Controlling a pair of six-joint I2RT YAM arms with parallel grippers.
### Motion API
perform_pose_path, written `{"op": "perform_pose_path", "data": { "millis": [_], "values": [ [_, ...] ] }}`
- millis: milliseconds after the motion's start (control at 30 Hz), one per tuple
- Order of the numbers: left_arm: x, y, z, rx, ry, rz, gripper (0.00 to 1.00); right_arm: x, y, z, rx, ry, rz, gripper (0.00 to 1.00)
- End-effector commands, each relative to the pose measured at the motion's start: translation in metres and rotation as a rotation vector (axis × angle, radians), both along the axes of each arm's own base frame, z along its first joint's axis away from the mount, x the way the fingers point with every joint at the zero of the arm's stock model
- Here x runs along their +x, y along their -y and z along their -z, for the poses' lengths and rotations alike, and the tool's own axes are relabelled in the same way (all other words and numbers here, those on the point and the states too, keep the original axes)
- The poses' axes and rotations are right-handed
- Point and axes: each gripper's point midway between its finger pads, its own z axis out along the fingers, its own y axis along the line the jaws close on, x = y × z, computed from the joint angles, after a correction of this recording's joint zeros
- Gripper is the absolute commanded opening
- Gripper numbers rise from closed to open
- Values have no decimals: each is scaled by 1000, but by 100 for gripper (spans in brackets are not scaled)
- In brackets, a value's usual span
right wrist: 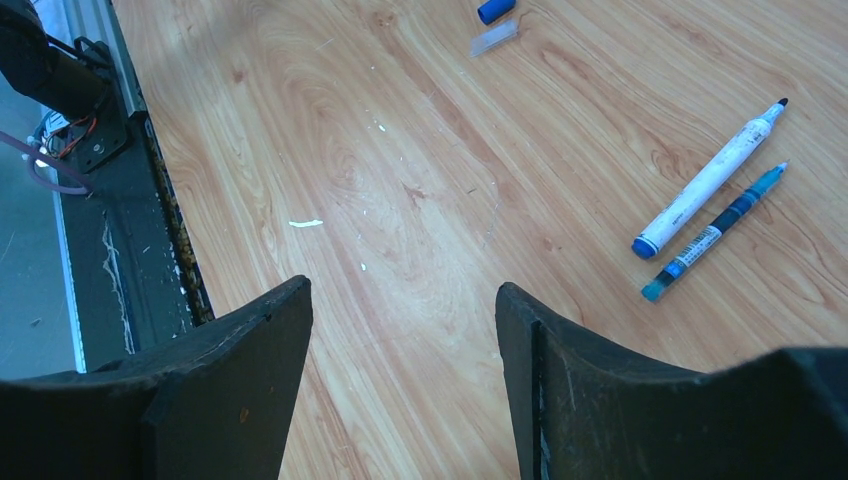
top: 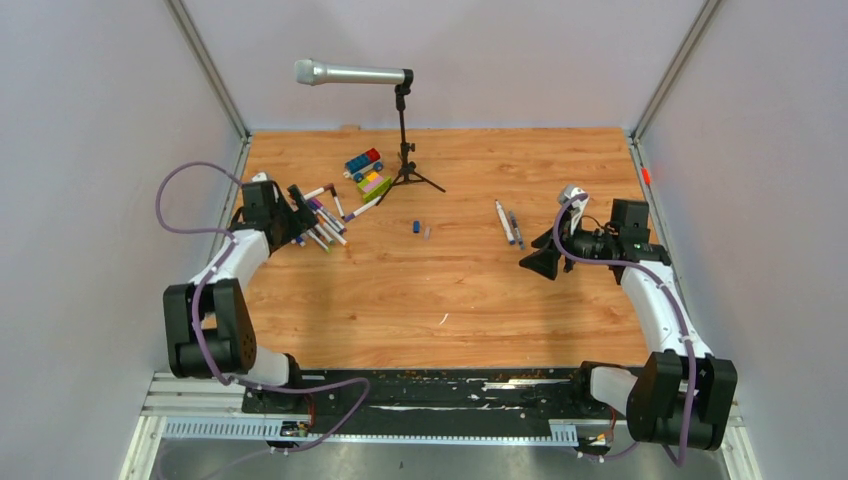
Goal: Open the pen caps
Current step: Pick up the pen from the center of the board.
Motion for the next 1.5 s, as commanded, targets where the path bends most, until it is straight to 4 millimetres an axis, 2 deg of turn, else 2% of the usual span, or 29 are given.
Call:
{"op": "perform_pose_path", "data": {
  "millis": [0,133,267,467,667,1067,1300,1467],
  "values": [
    [21,-25,-2,29,-17,-24,94,4,1,1,-9,47,-12,68],
    [34,-44,3,51,-43,-47,90,6,3,3,-17,43,-5,68],
    [42,-61,9,90,-91,-83,81,7,4,6,-26,37,0,68],
    [34,-77,31,140,-202,-139,71,8,4,8,-27,32,0,68],
    [26,-78,46,143,-256,-147,59,9,4,10,-26,24,0,68],
    [31,-75,51,127,-272,-118,42,8,4,10,-25,22,-2,68],
    [29,-72,58,115,-296,-108,37,8,4,10,-25,22,-3,68],
    [26,-72,65,114,-323,-102,37,8,4,10,-25,24,-3,68]
  ]
}}
